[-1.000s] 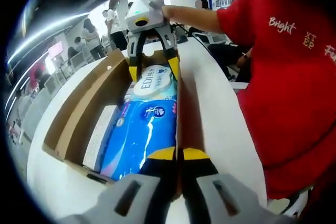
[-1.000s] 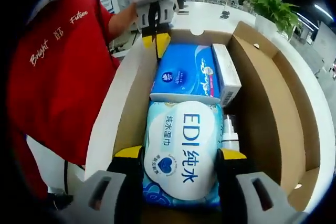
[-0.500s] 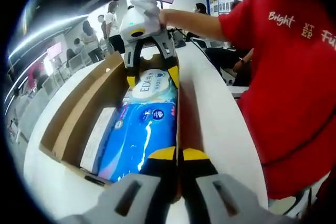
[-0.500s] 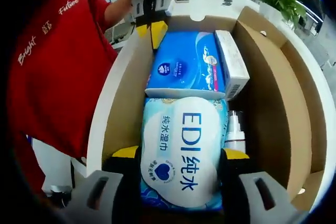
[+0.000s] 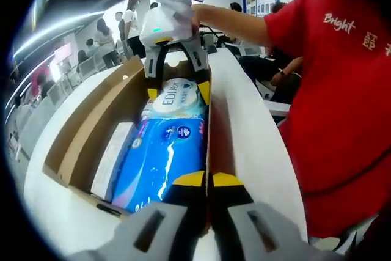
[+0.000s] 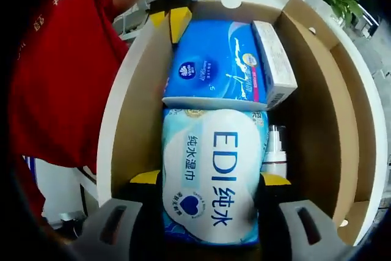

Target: Operate the shoe box by opening the lid, removing the specified soft item, and placing it in the target area until the item is outside and the box remains undamaged.

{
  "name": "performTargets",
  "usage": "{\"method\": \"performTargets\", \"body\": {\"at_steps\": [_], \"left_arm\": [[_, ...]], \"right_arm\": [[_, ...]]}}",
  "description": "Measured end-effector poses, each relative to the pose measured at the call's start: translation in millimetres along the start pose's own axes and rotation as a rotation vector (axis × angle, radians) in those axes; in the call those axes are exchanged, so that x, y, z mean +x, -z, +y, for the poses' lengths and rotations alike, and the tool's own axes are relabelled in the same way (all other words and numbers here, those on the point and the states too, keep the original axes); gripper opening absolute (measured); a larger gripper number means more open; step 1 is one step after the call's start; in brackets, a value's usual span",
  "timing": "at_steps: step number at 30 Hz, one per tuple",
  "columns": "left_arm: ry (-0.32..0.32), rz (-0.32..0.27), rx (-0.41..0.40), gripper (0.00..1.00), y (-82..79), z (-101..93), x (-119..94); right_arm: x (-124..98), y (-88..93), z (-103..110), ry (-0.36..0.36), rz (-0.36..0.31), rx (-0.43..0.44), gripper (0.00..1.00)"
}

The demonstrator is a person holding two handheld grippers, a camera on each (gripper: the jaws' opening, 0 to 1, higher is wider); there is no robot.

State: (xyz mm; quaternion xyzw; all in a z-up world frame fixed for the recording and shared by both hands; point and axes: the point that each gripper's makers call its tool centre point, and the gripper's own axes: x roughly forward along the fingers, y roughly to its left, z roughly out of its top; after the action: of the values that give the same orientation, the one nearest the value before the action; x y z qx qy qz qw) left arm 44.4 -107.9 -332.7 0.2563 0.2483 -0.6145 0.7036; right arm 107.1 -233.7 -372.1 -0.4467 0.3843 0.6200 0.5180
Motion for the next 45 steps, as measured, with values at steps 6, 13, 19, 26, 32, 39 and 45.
{"method": "performTargets", "body": {"at_steps": [6, 13, 19, 26, 32, 39, 45], "left_arm": [[-0.010, 0.006, -0.009, 0.01, 0.0, 0.1, 0.9], [-0.008, 0.009, -0.007, 0.01, -0.3, 0.6, 1.5], [0.005, 0.012, -0.015, 0.01, -0.2, 1.5, 1.3], [0.005, 0.013, -0.023, 0.01, 0.0, 1.7, 1.7], [-0.014, 0.003, -0.016, 0.01, -0.5, 1.7, 1.7], [-0.005, 0.008, -0.007, 0.01, -0.7, 1.7, 2.3], [-0.010, 0.002, 0.009, 0.01, -0.2, 2.9, 2.2]], "right_arm": [[2.9, 1.5, -2.9, 0.026, 0.028, 0.011, 0.63], [17.9, 5.3, -7.9, 0.024, 0.153, 0.020, 0.67], [20.6, 7.9, -10.7, -0.013, 0.216, 0.040, 0.69], [20.9, 9.5, -10.2, 0.012, 0.263, 0.041, 0.69], [19.5, 10.7, -9.8, 0.015, 0.273, 0.044, 0.69], [19.1, 11.6, -10.2, 0.025, 0.297, 0.055, 0.67], [19.2, 10.9, -11.3, 0.017, 0.282, 0.048, 0.66]]}}
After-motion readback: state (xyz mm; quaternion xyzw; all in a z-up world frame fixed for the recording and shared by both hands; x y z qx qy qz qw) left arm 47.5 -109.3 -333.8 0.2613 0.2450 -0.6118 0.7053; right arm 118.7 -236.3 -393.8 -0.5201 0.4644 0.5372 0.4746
